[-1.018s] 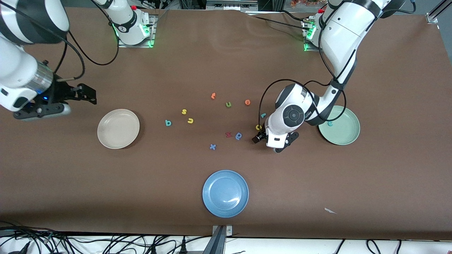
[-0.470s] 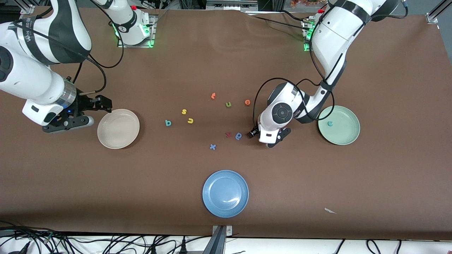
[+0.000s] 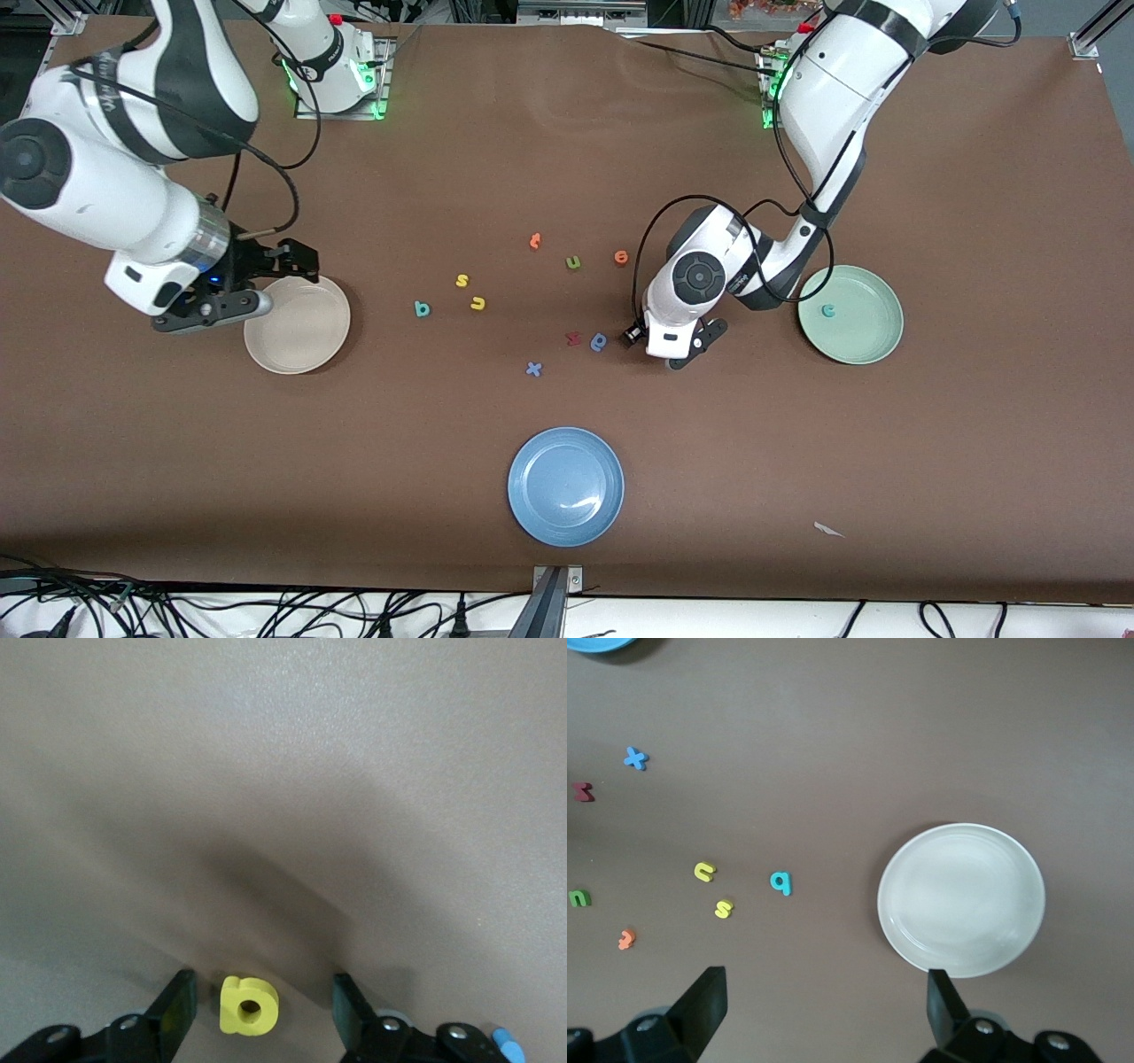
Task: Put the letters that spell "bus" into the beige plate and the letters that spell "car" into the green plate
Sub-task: 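Grasp the yellow letter with the left gripper while the right gripper advances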
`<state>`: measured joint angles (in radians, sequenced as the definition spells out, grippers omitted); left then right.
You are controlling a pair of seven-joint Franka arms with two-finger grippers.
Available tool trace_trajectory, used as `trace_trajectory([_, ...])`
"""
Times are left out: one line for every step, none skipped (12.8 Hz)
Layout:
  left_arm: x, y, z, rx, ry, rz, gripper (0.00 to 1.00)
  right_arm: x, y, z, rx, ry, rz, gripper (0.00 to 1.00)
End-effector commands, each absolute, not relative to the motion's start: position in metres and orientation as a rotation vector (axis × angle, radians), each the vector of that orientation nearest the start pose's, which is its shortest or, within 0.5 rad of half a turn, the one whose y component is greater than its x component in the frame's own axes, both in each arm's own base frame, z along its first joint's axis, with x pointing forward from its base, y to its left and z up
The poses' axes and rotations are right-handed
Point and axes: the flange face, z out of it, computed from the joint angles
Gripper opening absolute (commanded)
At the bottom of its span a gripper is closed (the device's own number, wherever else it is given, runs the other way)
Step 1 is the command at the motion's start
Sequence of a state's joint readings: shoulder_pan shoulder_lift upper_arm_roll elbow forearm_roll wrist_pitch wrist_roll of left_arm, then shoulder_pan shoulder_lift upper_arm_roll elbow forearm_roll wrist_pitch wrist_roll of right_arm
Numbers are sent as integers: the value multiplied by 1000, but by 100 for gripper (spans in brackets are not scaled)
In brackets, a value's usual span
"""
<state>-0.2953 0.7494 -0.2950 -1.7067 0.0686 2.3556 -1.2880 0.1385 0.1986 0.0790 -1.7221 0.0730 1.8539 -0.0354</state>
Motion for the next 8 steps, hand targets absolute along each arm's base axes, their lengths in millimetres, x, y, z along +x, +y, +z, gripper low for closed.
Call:
trace_trajectory([561, -351, 161, -2949, -1106, 230, 54, 590, 135, 447, -3019, -442, 124, 100])
trace_trajectory([562, -350, 161, -2948, -1109, 230, 45, 590, 135, 447, -3006, -496, 122, 100])
trace_trajectory([563, -349, 161, -2946, -1110, 231, 39, 593, 131, 443, -2999, -509, 122, 100])
trace_trajectory([564, -348, 162, -2949, -1112, 228, 31, 595, 131, 439, -3000, -509, 104, 100])
trace_trajectory([566, -347, 163, -2950, -1113, 226, 25, 594, 135, 425, -3003, -494, 75, 100])
trace_trajectory([568, -346, 166, -2953, -1114, 221, 19, 589, 146, 407, -2999, -499, 42, 100])
trace_trajectory([570, -345, 170, -2957, -1116, 215, 16, 585, 153, 391, -3003, -472, 6, 100])
trace_trajectory([574, -342, 175, -2959, -1124, 206, 15, 579, 167, 374, -3001, -446, -27, 100])
